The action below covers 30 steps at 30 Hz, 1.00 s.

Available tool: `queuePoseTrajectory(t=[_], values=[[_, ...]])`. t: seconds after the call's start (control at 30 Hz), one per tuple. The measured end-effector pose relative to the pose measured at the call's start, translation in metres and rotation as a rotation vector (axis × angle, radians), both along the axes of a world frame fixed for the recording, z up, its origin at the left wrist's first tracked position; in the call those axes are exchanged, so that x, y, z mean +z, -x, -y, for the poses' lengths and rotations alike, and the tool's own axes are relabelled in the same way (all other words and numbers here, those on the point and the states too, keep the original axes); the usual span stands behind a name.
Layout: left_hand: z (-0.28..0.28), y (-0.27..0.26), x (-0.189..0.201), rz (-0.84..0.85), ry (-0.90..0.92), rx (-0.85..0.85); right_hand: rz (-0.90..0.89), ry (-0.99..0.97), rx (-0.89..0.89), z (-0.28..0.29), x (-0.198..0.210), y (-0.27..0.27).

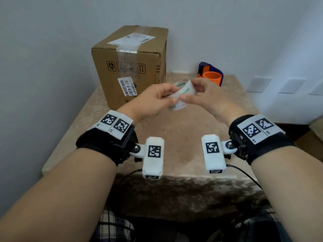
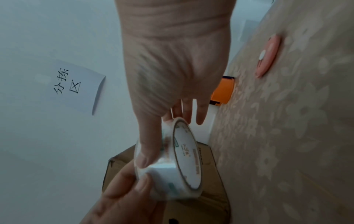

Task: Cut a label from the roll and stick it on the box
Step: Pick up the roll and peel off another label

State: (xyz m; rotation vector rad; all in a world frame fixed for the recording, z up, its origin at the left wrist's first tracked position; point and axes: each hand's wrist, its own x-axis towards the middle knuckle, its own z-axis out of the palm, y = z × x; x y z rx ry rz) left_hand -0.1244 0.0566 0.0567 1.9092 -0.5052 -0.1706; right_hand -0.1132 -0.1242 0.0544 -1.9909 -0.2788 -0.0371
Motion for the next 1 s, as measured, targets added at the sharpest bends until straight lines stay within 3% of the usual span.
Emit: queuePoseTrajectory(t=[0.17, 0.37, 1.0], values=[[0.008, -0.002, 0.001, -0.059, 0.084, 0.171, 0.177, 0.240, -0.044, -0.012, -0.002, 0.004], [0.018, 0.000, 0.000, -0.052, 0.047, 0.170, 0.330, 0.483, -0.095, -0.016, -0.006, 0.007], [0.015, -0.006, -0.002, -0.057, -0.031, 0.164, 0.310, 0.498, -0.037, -0.016, -0.008, 0.003]])
